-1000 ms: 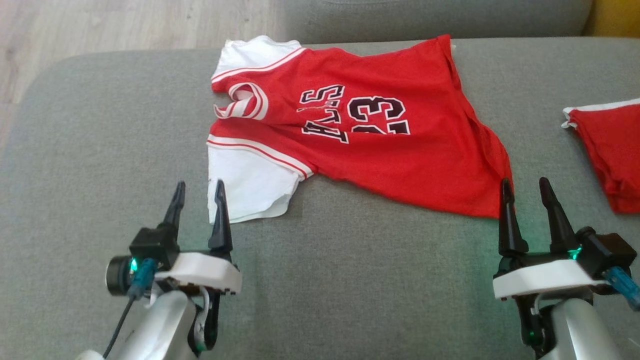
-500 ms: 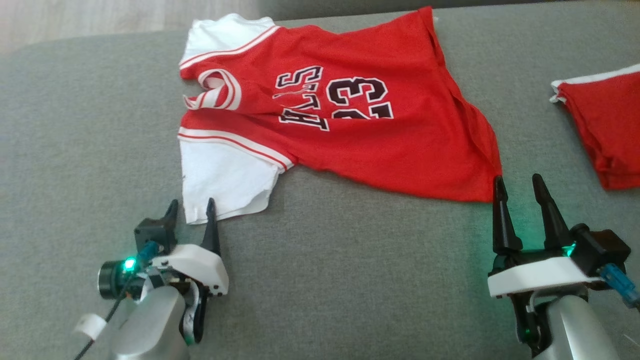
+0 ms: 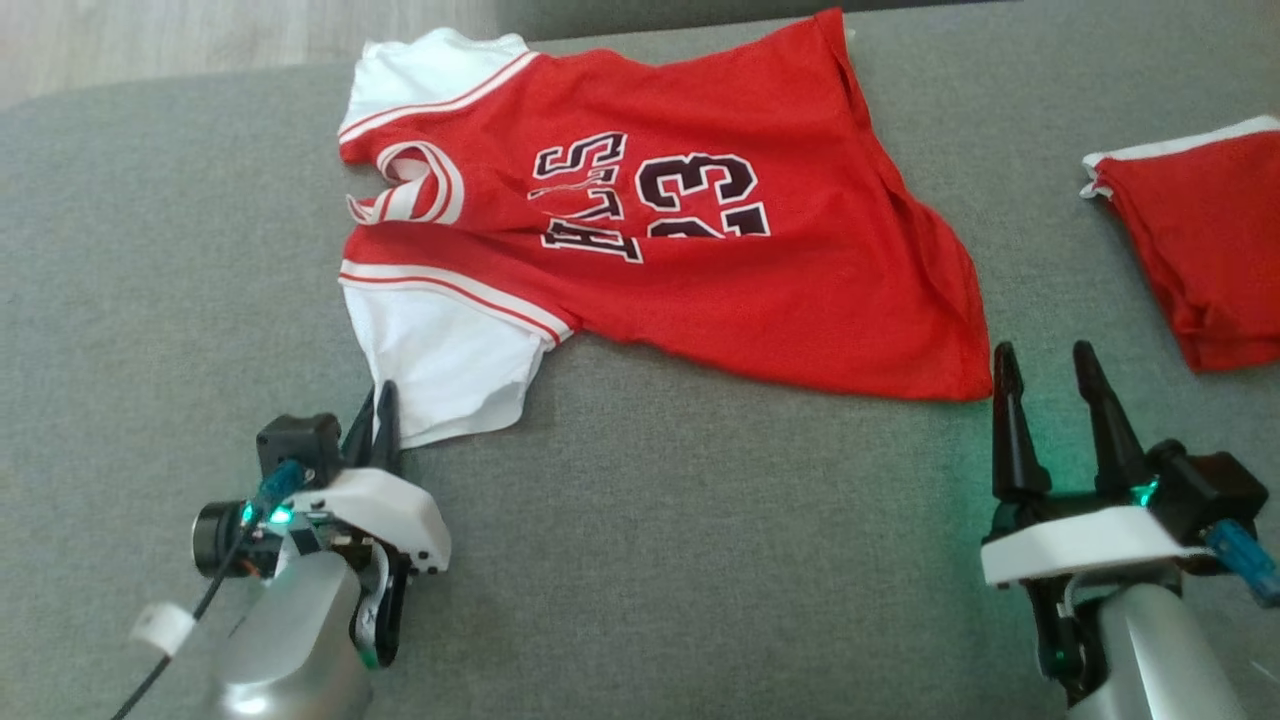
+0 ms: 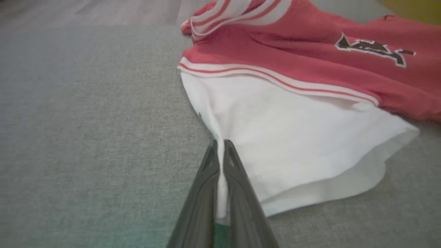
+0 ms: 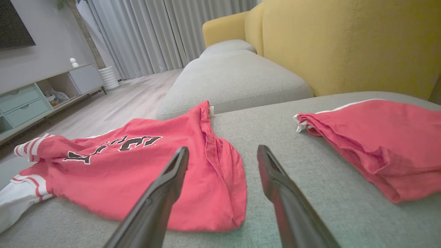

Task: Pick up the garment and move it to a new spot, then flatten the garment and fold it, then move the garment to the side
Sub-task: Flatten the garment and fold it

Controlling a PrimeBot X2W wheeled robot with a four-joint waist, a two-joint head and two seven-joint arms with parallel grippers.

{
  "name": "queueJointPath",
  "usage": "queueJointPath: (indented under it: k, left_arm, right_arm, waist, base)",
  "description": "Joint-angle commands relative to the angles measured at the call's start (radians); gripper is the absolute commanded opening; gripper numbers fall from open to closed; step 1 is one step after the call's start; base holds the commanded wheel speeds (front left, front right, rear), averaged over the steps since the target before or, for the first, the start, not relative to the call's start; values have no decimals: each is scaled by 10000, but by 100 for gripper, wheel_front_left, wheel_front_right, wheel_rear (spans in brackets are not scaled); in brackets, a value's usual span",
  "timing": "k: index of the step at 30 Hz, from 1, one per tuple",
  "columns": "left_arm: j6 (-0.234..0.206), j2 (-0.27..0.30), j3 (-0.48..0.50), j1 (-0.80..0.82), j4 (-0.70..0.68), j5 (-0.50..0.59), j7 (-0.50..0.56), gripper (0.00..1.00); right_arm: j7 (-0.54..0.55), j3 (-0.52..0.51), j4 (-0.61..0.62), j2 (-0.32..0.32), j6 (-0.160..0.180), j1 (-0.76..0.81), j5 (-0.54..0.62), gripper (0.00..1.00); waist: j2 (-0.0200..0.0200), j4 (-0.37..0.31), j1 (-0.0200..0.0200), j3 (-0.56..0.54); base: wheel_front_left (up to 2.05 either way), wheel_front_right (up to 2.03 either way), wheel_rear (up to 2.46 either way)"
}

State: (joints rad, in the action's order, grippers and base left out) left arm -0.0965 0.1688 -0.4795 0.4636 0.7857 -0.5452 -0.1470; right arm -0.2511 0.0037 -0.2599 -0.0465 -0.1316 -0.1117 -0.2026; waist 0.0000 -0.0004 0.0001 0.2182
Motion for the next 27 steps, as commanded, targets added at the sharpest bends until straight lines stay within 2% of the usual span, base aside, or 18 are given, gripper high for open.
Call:
queueJointPath:
  k: [1, 6, 15, 27]
  left_arm:
    - [-4, 183, 378, 97, -320, 6, -452, 0]
    - [-105, 210, 542, 94, -1102, 215, -1014, 0]
    - [-343, 278, 1093, -736, -4059, 1226, -1144, 0]
    - [-129, 115, 1056, -1248, -4648, 1710, -1147, 0]
  right_arm:
    - [-107, 108, 6, -37, 9, -136, 169, 100]
    - [-107, -88, -574, -37, 9, -117, 280, 100]
    - [252, -177, -2211, -37, 9, -657, -111, 100]
    - [296, -213, -4991, -37, 9, -1991, -1266, 100]
  waist:
    - [0, 82, -1, -131]
    - [0, 220, -1, -374]
    - [0, 542, -1, -627]
    - [0, 836, -1, -543]
  base:
    - [0, 0, 0]
    - [0, 0, 0]
    - [0, 0, 0]
    - [0, 0, 0]
